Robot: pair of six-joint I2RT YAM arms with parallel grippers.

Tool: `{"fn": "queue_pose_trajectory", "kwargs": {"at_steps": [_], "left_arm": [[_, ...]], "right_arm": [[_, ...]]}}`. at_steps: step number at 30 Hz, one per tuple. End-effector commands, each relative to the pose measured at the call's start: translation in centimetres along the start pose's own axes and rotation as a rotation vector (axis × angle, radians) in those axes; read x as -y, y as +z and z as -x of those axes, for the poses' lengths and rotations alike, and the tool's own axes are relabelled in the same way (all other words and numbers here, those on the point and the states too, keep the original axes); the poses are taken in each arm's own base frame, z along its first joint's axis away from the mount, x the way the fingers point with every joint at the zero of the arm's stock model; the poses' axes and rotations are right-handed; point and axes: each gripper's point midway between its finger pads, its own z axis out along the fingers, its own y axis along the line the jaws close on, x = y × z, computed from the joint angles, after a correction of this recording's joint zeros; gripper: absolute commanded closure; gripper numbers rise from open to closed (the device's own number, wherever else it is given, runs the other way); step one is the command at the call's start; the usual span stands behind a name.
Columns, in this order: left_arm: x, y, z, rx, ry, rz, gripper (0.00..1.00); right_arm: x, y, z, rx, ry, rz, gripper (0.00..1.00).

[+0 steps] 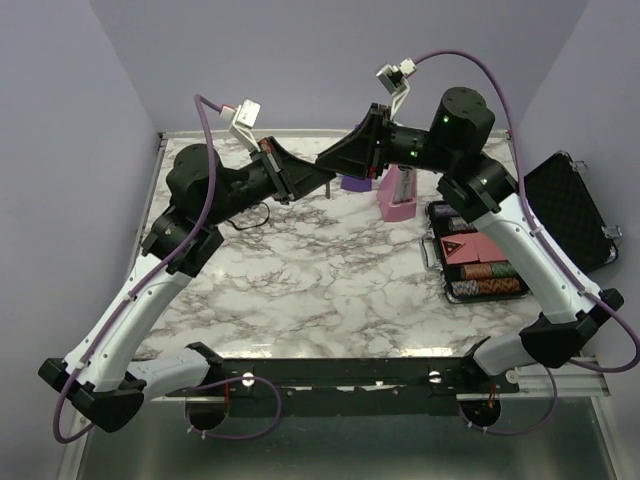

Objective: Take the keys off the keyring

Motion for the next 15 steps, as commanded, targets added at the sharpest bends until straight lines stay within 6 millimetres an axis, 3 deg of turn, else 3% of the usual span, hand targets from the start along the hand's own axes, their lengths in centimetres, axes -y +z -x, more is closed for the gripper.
{"fn": "queue_pose_trajectory", "kwargs": {"at_steps": [1, 5, 15], "left_arm": [[3.4, -1.0, 1.3, 0.009, 0.171, -0.071, 1.00], [1.3, -2.9, -0.6, -0.064, 0.223, 0.002, 1.00], [-2.0, -5.9, -6.6, -0.300, 0.188, 0.050, 1.00]], "right_arm": [[-0.2, 1.6, -5.8, -0.190, 0.176, 0.045, 0.65], [0.0, 1.6, -5.5, -0.181, 0.182, 0.038, 0.56], [0.6, 1.5, -4.8, -0.172, 0.248, 0.067, 0.51]]}}
